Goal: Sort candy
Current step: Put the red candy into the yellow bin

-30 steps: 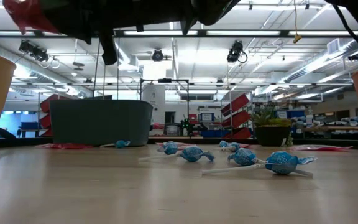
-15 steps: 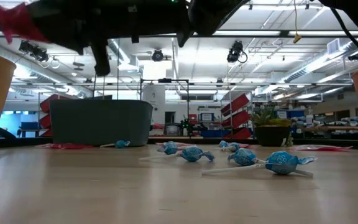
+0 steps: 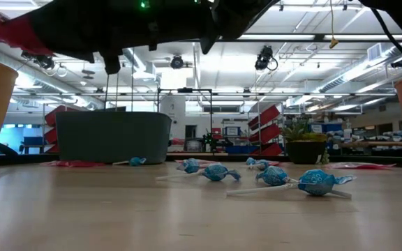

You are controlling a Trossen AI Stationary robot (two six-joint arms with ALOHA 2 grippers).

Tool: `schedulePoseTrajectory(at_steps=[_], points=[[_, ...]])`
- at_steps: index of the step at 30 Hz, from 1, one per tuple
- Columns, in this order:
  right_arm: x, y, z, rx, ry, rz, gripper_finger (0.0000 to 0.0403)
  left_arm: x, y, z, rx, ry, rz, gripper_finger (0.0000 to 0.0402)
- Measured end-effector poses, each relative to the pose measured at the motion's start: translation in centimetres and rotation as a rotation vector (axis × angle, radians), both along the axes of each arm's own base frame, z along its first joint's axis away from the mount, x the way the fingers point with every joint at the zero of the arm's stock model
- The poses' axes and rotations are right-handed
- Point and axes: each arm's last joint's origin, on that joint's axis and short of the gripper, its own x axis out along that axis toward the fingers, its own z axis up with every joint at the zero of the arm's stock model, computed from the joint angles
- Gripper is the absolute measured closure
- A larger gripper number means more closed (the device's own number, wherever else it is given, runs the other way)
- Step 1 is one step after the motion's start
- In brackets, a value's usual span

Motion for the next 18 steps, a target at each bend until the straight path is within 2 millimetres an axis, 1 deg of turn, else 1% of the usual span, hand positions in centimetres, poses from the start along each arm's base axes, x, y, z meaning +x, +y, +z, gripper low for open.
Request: schedulePoseTrajectory(at_steps=[3,9,18], points=[[0.0,0.0,0.1,-0.013,-0.017,0.004,0.0364,0.0,0.0,0.0,0.0,0.0,0.0,0.0184],[0.2,-0.2,1.6,0.023,-0.166,0.009,0.0364,0.0,0.0,0.0,0.02,-0.005,0.013,0.0183],[0.3,-0.1,1.9,0.023,-0.201,0.011,0.0364,0.0,0.0,0.1,0.017,-0.011,0.014,0.0183]])
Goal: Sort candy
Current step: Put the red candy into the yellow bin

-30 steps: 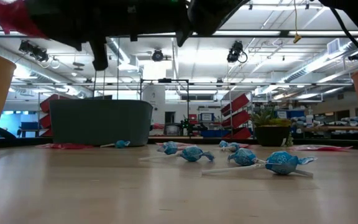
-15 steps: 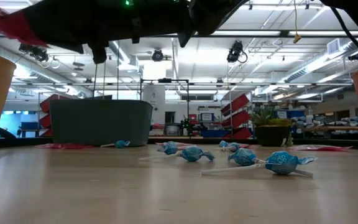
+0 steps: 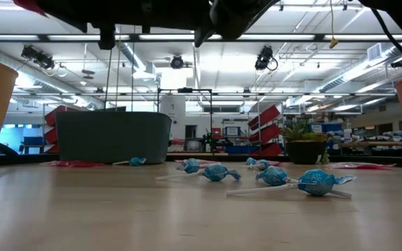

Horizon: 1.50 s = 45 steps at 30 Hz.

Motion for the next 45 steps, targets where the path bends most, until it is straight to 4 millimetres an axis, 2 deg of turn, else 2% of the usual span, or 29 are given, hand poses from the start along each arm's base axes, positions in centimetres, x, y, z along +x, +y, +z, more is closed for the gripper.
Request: schedulePoseTrajectory(at_steps=[6,11,18,23,34,45], points=[[0.2,-0.2,-0.9,-0.077,0.026,-0.018,0.0364,0.0,0.0,0.0,-0.001,-0.002,0.0,0.0183],[1.4,-0.7,-2.2,0.044,0.001,-0.041,0.0364,0.0,0.0,0.0,-0.001,-0.001,0.0,0.0183],[3.3,-0.2,-1.2,0.071,-0.055,-0.009,0.0364,0.0,0.0,0.0,-0.001,-0.001,0.0,0.0183],[4.9,0.0,-2.9,0.051,0.077,0.015,0.0364,0.0,0.0,0.0,0.001,0.001,0.0,0.0183],[5.1,0.2,-2.5,0.049,0.177,0.006,0.0363,0.1,-0.1,-0.2,0.011,0.018,0.0,0.0183],[5.1,0.1,-2.5,0.076,0.199,-0.026,0.0286,0.1,-0.1,-0.2,0.015,0.024,0.0,0.0183]])
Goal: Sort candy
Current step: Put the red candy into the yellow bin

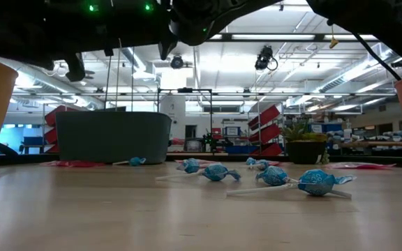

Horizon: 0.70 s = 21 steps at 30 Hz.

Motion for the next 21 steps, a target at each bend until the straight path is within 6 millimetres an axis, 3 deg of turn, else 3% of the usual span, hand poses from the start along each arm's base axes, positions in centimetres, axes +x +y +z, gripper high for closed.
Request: schedulePoseTrajectory(at_steps=[5,8,14,21], points=[[-0.2,0.0,0.5,-0.007,0.013,0.004,0.0267,0.0,0.0,0.0,-0.005,0.001,-0.003,0.0184],[-0.9,-0.1,2.7,-0.055,0.051,0.02,0.0266,0.0,0.0,0.0,-0.053,0.012,-0.023,0.0183],[-4.3,-0.8,7.9,-0.273,0.238,-0.004,0.027,0.4,-0.1,-0.6,-0.108,0.09,-0.013,0.0183],[-8.5,-2.8,11.5,-0.426,0.468,0.017,0.0278,0.9,0.4,-1.7,-0.129,0.233,0.253,0.0183]])
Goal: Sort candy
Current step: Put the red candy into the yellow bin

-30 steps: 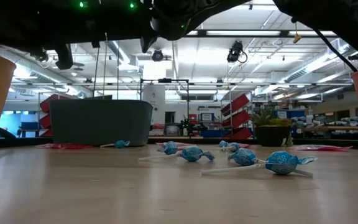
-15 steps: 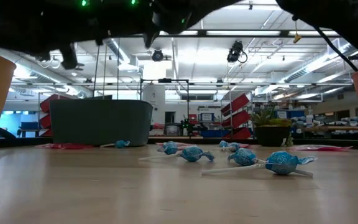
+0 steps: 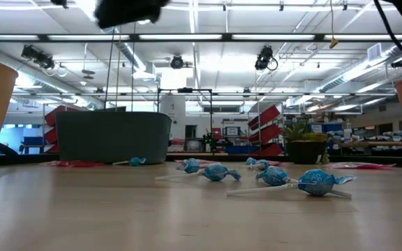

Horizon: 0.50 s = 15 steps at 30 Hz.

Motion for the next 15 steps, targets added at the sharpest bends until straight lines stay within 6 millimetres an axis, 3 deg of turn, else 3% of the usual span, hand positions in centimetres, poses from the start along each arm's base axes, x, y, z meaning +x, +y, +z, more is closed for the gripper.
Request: schedulePoseTrajectory(at_steps=[5,10,15], points=[[-2.2,-3.3,1.8,-0.002,0.115,-0.026,0.0281,0.5,-0.1,-0.9,0.03,0.101,0.089,0.0183],[-4.4,-5.6,3.5,-0.035,0.199,-0.024,0.0282,1.3,-0.6,-1.7,0.077,0.177,0.089,0.0184],[-6.7,-9.2,5.0,-0.065,0.285,-0.043,0.0283,2.3,-1.3,-3.0,0.122,0.278,0.059,0.0184]])
